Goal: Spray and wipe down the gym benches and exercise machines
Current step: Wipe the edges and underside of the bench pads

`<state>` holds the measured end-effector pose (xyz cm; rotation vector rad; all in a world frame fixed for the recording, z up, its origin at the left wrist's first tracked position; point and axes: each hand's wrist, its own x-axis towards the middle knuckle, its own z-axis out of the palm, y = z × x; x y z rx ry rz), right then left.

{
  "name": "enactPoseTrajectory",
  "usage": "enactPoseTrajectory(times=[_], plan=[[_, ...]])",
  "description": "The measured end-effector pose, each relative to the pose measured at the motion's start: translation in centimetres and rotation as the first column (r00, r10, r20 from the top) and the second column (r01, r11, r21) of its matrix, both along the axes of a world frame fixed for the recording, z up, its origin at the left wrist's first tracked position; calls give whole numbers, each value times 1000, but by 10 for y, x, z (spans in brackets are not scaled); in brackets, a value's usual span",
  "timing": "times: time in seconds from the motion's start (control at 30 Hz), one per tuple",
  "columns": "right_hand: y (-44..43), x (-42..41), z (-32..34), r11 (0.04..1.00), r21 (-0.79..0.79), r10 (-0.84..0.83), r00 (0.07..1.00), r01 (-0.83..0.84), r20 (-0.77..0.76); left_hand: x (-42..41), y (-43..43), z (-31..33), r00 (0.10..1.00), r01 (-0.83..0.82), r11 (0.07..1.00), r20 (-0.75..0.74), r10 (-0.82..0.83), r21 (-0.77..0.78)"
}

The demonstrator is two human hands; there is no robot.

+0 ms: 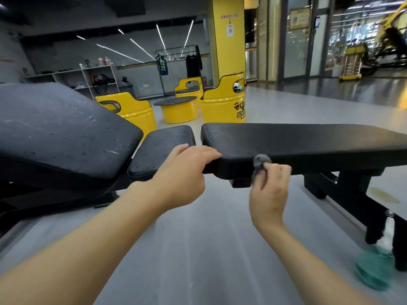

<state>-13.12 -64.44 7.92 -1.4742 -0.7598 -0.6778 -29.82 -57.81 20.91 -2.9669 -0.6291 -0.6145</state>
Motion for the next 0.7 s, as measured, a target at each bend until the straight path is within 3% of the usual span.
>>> enactPoseTrajectory(times=[0.07, 0.13, 0.27, 0.4, 0.47, 0.57, 0.63, 0.7], plan=[[8, -6, 5, 993, 58, -93, 980, 105, -176, -25, 11, -5, 997, -66, 997, 53, 63, 46], [23, -36, 7, 993, 43, -98, 979, 107, -177, -43, 22, -11, 981, -170, 985, 97, 168, 9], [21, -62, -6, 983, -126, 153, 980, -137, 130, -69, 31, -16, 939, -303, 953, 160, 304, -30], [21, -70, 24, 966, -121, 259, 891, -230, 373, -89, 43, -15, 904, -398, 916, 146, 401, -47], [42, -90, 43, 965, -208, 247, 813, -158, 527, -87, 43, -12, 897, -420, 906, 128, 424, -56], [55, -95, 50, 950, -314, 256, 572, 3, 780, -91, 46, -2, 891, -444, 895, 83, 447, -53], [44, -65, 46, 910, -409, 342, 438, 66, 831, -99, 49, 0, 904, -422, 905, 52, 425, -46], [29, -40, 47, 877, -470, 404, 373, 101, 835, -105, 49, -3, 924, -382, 924, 17, 382, -26]])
